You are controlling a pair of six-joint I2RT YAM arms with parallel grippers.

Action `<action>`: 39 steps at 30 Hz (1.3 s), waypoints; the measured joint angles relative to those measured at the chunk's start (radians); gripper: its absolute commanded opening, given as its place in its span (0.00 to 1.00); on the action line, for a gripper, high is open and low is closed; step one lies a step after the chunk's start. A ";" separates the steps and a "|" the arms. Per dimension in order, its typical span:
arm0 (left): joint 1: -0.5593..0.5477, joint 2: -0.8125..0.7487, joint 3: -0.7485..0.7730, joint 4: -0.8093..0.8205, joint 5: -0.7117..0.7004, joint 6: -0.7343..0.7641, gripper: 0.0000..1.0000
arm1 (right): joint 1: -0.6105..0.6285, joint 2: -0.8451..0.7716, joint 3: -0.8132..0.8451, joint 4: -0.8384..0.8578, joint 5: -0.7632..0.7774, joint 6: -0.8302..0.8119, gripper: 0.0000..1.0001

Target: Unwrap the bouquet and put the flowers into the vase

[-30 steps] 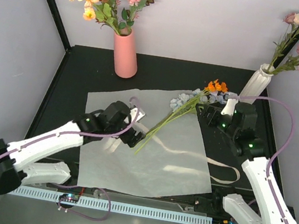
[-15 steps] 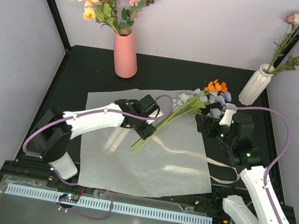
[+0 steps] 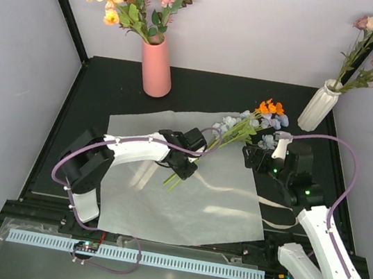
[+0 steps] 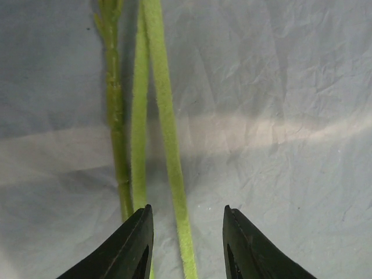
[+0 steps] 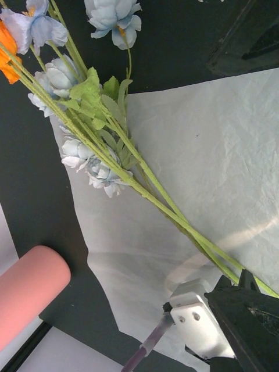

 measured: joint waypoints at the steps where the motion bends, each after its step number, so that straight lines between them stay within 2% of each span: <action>1: -0.004 0.008 0.000 0.002 0.002 -0.004 0.34 | 0.000 0.003 0.000 0.000 0.000 0.000 1.00; 7: -0.010 0.065 0.000 0.024 0.000 -0.031 0.28 | 0.000 0.011 0.000 0.000 0.000 0.000 1.00; 14: -0.010 0.108 0.000 0.043 -0.003 -0.053 0.07 | 0.000 0.011 0.000 -0.002 0.000 -0.003 1.00; 17: -0.010 0.109 0.000 0.047 -0.006 -0.061 0.02 | 0.000 0.010 0.000 -0.004 0.000 -0.003 1.00; 25: -0.011 0.093 -0.026 0.079 -0.011 -0.100 0.02 | 0.000 -0.003 -0.003 -0.008 -0.005 -0.004 1.00; 39: -0.011 -0.189 -0.333 0.284 0.169 -0.269 0.02 | 0.000 -0.027 -0.003 -0.011 -0.016 -0.007 1.00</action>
